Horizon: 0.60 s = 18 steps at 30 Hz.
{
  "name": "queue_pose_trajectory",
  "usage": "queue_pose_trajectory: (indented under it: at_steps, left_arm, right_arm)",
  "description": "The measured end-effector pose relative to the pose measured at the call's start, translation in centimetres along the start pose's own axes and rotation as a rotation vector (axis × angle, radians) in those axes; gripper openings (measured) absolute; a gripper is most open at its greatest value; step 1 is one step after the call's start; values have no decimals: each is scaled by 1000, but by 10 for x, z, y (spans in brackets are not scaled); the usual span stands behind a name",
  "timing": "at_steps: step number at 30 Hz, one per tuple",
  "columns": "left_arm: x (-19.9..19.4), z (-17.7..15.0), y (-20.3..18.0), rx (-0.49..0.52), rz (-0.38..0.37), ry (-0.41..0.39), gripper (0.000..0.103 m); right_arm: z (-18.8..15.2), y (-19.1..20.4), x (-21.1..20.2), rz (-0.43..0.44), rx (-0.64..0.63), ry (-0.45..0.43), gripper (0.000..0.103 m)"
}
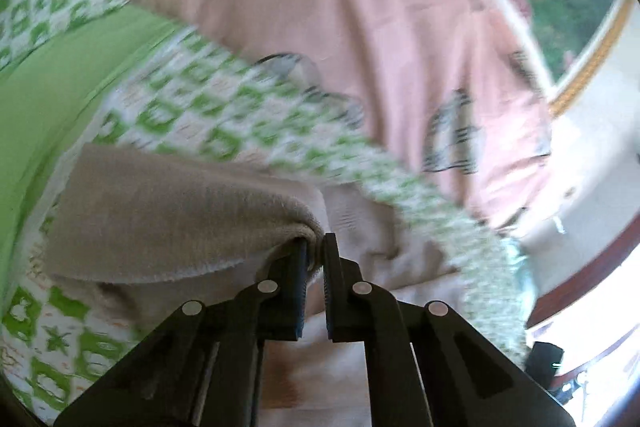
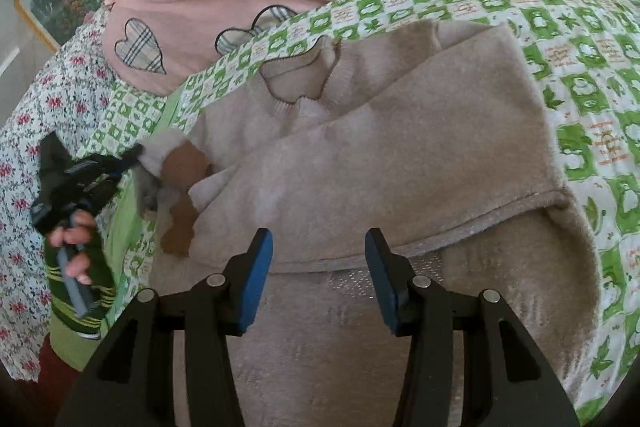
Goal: Fold small clothes
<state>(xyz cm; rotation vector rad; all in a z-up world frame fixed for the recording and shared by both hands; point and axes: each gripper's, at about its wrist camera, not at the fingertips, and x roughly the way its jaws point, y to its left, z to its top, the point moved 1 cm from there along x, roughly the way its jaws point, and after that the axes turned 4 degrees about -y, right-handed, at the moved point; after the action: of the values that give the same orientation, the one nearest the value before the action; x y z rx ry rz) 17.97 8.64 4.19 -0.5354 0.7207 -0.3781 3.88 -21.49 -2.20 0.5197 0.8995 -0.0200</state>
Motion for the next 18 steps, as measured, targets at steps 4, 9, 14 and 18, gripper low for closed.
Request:
queue_pose_trajectory:
  at_steps: [4,9,14,18]
  left_arm:
    - [-1,-6,-56,30,-150,5,5]
    - [30,-39,-113,71,-261,88,5]
    - [85,-89,-128,97,-224,230,6]
    - [109,-124,-118,130,-160,330,9]
  right_arm:
    - [1,-13,-17,-17,30,-40,50]
    - [-2,-30,-39,-46,59,-75,50]
    - [-8,-47,-54,-72,88,-92,50]
    - [-11,-53,-55,-77,98,-83,50]
